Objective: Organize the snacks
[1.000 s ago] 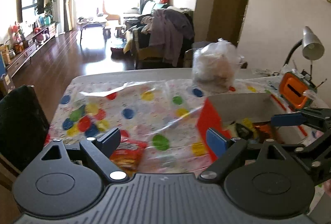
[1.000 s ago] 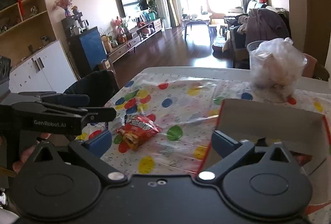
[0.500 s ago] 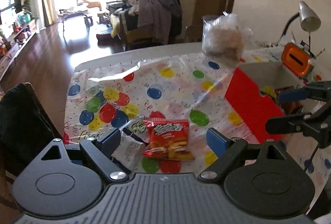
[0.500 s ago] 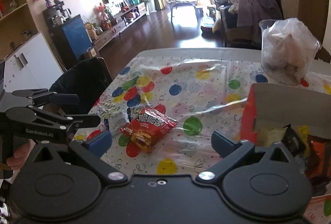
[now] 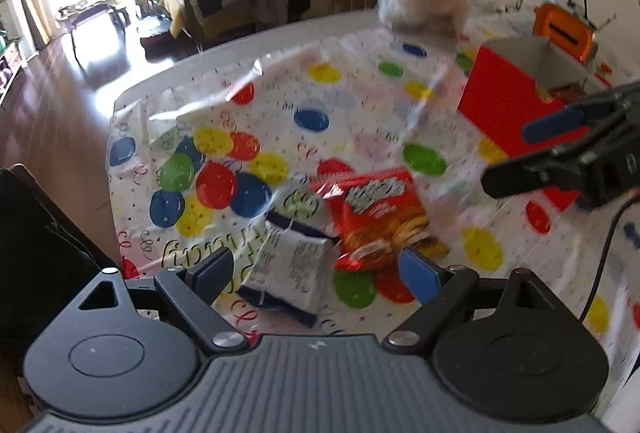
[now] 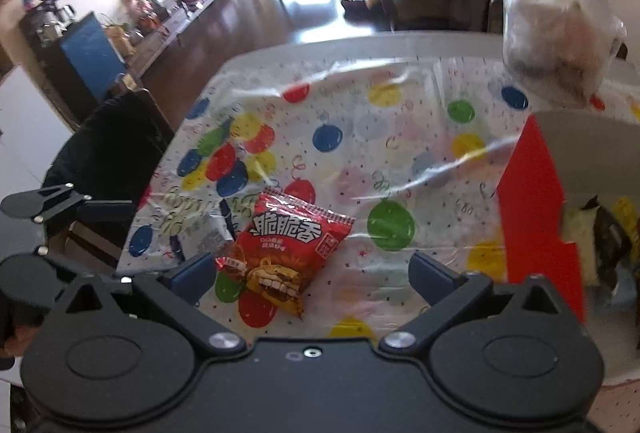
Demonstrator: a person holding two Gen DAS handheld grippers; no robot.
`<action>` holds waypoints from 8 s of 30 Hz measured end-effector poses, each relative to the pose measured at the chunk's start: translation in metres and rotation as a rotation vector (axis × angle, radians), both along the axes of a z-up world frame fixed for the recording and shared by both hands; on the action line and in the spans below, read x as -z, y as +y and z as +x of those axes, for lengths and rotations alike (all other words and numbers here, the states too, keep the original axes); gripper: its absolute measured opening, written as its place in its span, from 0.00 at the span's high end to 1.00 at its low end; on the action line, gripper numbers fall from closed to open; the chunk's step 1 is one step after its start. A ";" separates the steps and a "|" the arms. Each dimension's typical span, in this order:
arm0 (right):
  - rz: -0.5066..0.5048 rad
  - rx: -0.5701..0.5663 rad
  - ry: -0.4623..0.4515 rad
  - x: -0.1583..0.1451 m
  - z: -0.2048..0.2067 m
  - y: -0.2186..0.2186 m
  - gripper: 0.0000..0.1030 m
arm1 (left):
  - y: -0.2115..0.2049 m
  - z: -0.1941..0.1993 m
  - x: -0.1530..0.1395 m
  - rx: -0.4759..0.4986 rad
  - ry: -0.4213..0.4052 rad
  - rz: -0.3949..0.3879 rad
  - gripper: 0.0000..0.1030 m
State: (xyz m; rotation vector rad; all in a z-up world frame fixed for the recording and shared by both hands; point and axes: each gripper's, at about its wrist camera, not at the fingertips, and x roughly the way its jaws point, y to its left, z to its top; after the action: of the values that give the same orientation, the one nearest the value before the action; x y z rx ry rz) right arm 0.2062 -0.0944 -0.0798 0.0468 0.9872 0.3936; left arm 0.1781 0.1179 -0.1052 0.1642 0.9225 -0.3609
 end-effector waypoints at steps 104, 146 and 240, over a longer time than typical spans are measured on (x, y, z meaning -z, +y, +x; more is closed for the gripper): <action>-0.112 0.043 -0.148 -0.071 -0.035 -0.210 0.33 | -0.219 -0.026 -0.112 -0.292 -0.005 -0.195 0.54; -0.215 -0.018 -0.016 0.007 0.033 -0.312 0.32 | -0.380 0.099 -0.011 -0.322 0.217 -0.056 0.54; 0.056 0.147 -0.324 -0.070 -0.107 -0.328 0.00 | -0.328 -0.066 -0.104 -0.243 -0.126 -0.190 0.02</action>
State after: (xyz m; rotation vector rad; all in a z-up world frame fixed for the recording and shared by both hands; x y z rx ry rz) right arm 0.0988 -0.4224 -0.0093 0.1019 0.6480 0.2829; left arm 0.1124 -0.2101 -0.0008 -0.0984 0.7685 -0.2078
